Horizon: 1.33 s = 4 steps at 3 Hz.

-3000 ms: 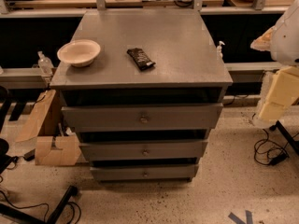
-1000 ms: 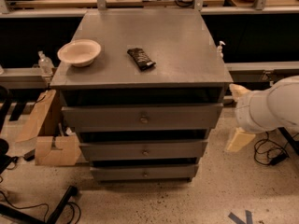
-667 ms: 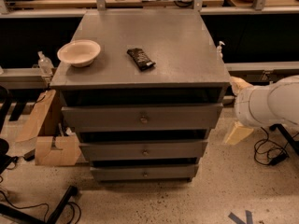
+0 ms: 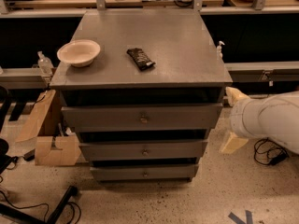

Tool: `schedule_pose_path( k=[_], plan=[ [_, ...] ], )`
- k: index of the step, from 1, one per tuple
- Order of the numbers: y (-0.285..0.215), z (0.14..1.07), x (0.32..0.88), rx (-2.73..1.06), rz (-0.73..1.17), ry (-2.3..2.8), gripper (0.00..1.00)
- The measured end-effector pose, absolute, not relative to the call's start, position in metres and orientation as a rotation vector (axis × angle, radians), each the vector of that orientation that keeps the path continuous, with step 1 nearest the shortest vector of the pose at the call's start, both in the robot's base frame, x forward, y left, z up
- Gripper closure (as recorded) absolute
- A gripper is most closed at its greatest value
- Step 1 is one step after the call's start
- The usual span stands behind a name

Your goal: Open middle drawer

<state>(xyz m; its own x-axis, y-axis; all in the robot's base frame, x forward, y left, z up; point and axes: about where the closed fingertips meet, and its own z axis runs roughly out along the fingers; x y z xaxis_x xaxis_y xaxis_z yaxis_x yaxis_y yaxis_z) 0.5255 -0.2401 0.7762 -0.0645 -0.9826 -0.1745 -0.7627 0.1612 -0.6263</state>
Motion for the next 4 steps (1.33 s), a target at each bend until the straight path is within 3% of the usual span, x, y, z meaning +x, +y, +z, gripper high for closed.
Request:
schedule_pose_path(
  k=[4],
  plan=[
    [-0.240, 0.572, 0.544, -1.717, -0.421, 1.701, 0.00]
  ],
)
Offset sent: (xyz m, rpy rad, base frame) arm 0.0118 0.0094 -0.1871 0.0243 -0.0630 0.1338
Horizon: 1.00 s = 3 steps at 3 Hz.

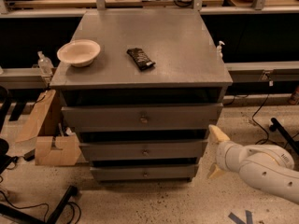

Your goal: Open middle drawer

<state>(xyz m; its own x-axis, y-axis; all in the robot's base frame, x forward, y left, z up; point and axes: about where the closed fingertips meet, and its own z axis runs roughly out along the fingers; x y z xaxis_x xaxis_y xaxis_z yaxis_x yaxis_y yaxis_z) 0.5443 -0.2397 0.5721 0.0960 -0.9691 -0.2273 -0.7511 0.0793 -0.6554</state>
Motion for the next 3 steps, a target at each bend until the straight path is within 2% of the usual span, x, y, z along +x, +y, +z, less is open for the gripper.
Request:
schedule_pose_path(
  k=[1, 3],
  plan=[
    [-0.242, 0.532, 0.548, -1.735, -0.378, 1.718, 0.00],
    [-0.232, 0.521, 0.549, -1.772, -0.354, 1.717, 0.00]
  ],
)
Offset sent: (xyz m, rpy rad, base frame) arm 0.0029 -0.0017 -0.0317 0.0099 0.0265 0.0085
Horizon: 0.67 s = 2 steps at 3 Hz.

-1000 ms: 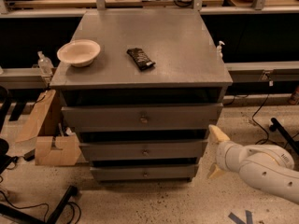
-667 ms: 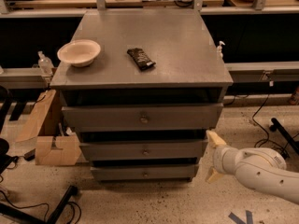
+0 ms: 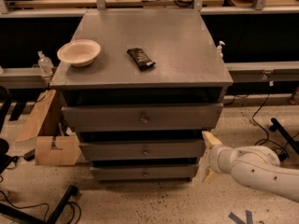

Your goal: Open middle drawer

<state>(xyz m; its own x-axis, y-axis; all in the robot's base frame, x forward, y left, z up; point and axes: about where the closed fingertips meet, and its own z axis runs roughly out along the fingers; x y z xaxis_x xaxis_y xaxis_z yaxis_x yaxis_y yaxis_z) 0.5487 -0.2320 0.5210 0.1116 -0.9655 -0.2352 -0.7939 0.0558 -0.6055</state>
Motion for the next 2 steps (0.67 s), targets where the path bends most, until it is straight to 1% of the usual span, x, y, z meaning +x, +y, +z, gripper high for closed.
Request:
schedule_pose_path(
  k=[2],
  plan=[
    [-0.177, 0.478, 0.577, -1.965, -0.257, 1.742, 0.00]
  ],
)
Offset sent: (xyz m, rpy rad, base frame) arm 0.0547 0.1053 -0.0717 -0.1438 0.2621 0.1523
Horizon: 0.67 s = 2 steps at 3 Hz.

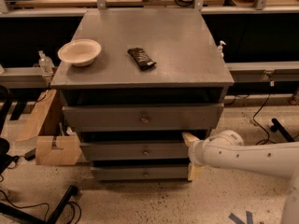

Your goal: Open middle drawer

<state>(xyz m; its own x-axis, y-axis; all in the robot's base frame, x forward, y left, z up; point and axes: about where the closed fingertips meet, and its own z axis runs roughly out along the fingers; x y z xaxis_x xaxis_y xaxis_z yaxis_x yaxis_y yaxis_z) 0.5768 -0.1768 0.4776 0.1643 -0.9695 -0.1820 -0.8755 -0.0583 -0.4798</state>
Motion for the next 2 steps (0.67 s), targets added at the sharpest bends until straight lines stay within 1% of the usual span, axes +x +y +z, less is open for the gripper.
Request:
schedule_pose_path(
  k=[1, 2],
  plan=[
    [-0.150, 0.461, 0.593, -2.055, -0.228, 1.752, 0.00],
    [-0.133, 0.438, 0.614, -2.121, -0.220, 1.791, 0.02]
  ],
)
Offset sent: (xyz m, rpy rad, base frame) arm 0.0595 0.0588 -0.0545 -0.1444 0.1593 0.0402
